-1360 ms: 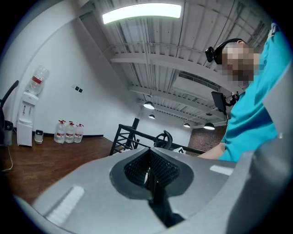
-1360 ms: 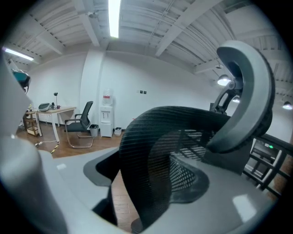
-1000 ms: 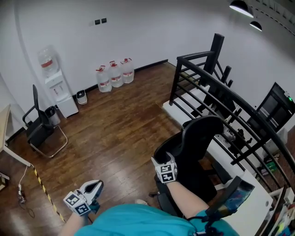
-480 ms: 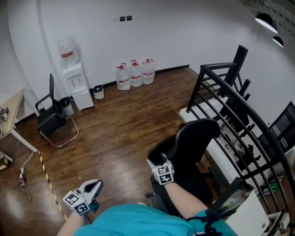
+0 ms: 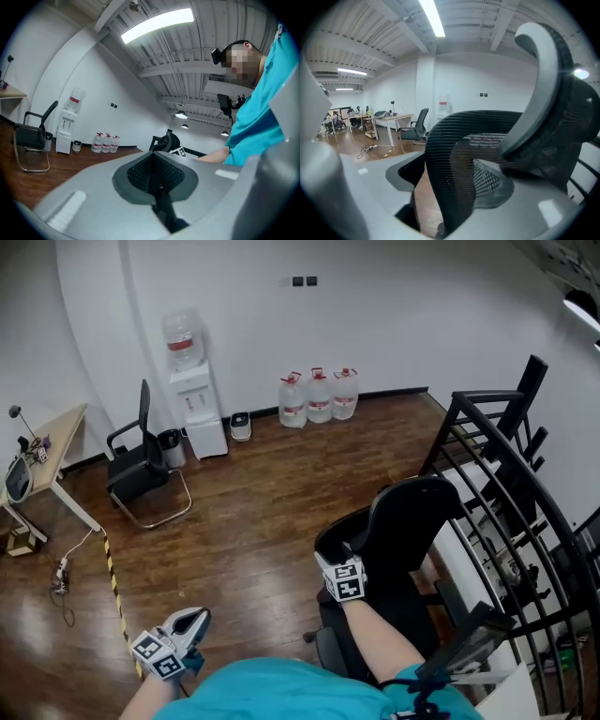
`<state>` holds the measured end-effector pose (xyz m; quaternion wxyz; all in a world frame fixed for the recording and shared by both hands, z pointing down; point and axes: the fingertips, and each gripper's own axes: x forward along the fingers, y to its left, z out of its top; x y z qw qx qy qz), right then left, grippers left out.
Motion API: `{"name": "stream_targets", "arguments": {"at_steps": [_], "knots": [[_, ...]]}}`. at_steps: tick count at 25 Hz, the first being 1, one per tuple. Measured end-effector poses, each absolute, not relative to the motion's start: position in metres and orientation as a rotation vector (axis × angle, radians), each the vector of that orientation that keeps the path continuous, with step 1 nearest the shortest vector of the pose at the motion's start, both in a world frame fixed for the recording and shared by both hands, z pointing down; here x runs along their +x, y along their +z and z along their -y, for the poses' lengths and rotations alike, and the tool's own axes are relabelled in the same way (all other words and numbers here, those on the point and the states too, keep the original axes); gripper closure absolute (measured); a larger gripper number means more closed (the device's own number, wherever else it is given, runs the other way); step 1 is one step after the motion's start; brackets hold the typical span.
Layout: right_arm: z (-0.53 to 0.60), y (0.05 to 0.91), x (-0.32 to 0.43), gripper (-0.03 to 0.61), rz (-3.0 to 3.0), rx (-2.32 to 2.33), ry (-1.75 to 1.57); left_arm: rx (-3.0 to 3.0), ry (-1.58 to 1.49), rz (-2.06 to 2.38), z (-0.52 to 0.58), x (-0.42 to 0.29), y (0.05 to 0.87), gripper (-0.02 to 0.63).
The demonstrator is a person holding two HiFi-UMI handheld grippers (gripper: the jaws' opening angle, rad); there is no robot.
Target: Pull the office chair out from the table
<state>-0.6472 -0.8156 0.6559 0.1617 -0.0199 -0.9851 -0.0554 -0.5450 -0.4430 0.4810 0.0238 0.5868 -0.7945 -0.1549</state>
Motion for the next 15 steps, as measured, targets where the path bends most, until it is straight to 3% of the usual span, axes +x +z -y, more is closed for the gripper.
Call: {"name": "stream_targets", "arguments": {"at_steps": [7,15], "knots": [[0.83,0.655,-0.673,0.282,2.781,-0.129,-0.108,1.725,-0.486,2.531,0.438,-0.545,0.478,0.594],[0.801,0.645,-0.649,0.281,2.8,-0.283,-0.174,1.789,-0.518,2.494,0.454,-0.561,0.478,0.594]]}}
